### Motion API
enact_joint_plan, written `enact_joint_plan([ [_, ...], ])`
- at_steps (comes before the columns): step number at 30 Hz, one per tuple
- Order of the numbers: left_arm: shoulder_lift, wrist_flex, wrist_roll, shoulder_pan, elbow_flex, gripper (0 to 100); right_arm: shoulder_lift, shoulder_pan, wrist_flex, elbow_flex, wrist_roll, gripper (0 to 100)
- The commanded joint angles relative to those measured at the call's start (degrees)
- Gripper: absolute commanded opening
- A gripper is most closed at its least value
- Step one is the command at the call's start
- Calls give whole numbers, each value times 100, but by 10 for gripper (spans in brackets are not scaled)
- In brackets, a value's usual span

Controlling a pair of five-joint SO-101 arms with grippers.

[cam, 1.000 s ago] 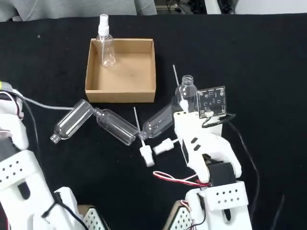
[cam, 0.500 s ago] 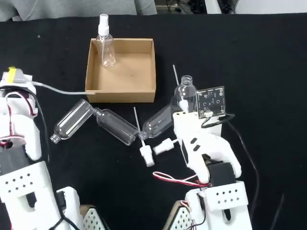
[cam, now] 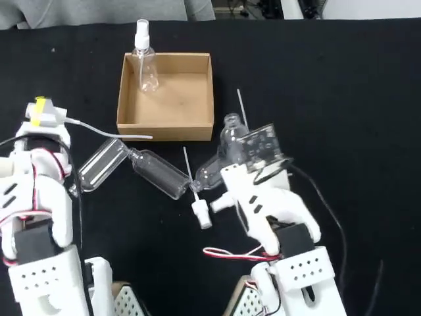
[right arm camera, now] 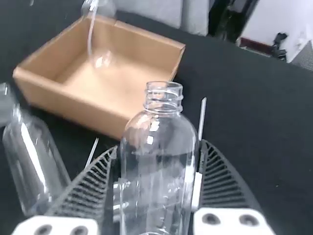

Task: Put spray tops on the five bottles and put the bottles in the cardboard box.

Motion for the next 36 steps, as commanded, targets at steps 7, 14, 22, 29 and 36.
enact_joint_plan([
  [7, -993, -114, 44, 75, 505, 28, -110, -580, -185, 31, 642, 117],
  [14, -1169, -105, 53, 22, 716, 28, -110, -1187, -422, 356, 1240, 117],
  [22, -1169, -70, 237, 13, 901, 28, -110, -1345, -1398, 945, 1380, 117],
  [29, -1178, -70, 220, 13, 1033, 29, -110, -1468, -1398, 963, 1389, 117],
  [36, -1178, -70, 202, 40, 1147, 29, -110, -1908, -1407, 1147, 1916, 117],
])
